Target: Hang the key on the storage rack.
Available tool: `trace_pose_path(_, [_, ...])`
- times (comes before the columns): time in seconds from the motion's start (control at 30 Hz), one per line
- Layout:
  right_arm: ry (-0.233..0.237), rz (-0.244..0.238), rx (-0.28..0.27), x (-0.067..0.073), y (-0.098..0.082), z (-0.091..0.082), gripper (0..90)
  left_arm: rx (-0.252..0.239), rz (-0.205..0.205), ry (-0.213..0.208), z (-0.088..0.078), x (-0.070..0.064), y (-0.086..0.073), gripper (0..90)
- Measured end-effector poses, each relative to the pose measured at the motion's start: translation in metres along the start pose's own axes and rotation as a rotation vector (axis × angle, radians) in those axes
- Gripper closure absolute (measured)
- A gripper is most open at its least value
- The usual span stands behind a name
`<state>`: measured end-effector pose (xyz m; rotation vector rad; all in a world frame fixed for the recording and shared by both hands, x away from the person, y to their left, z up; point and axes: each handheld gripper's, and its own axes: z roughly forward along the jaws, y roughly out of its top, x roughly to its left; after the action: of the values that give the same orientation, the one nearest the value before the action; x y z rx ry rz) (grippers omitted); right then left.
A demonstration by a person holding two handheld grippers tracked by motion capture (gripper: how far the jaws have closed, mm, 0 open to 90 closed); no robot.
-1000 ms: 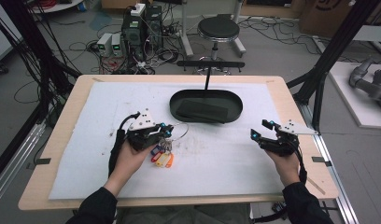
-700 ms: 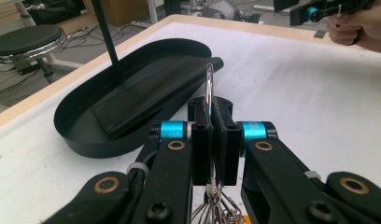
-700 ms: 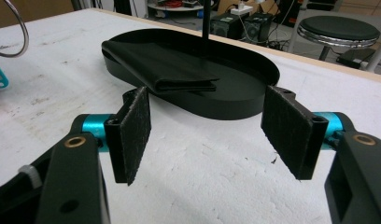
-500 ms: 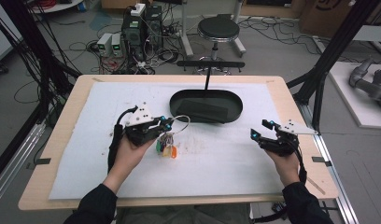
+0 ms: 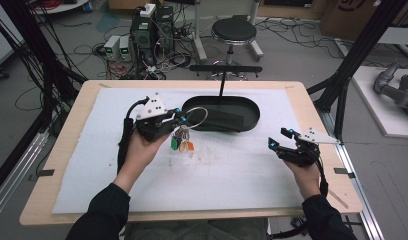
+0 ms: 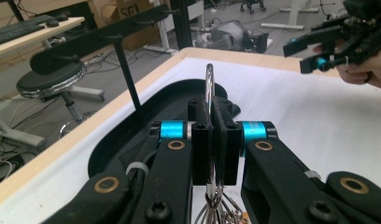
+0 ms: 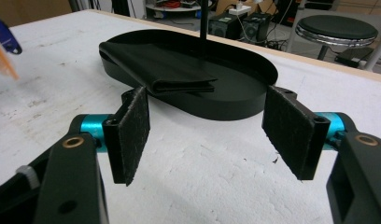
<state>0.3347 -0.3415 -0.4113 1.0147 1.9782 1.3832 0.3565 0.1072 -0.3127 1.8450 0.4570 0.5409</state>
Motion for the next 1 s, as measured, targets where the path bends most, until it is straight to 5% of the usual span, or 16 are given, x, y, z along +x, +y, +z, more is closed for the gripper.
trace_pose_path(0.57, [-0.004, 0.007, -0.003, -0.002, 0.0, 0.001, 31.2, -0.037, -0.038, 0.041, 0.019, 0.025, 0.016, 86.4])
trace_pose_path(1.0, [0.001, 0.015, -0.007, -0.002, 0.0, 0.001, 31.2, -0.014, -0.026, 0.107, 0.035, 0.042, 0.031, 86.4])
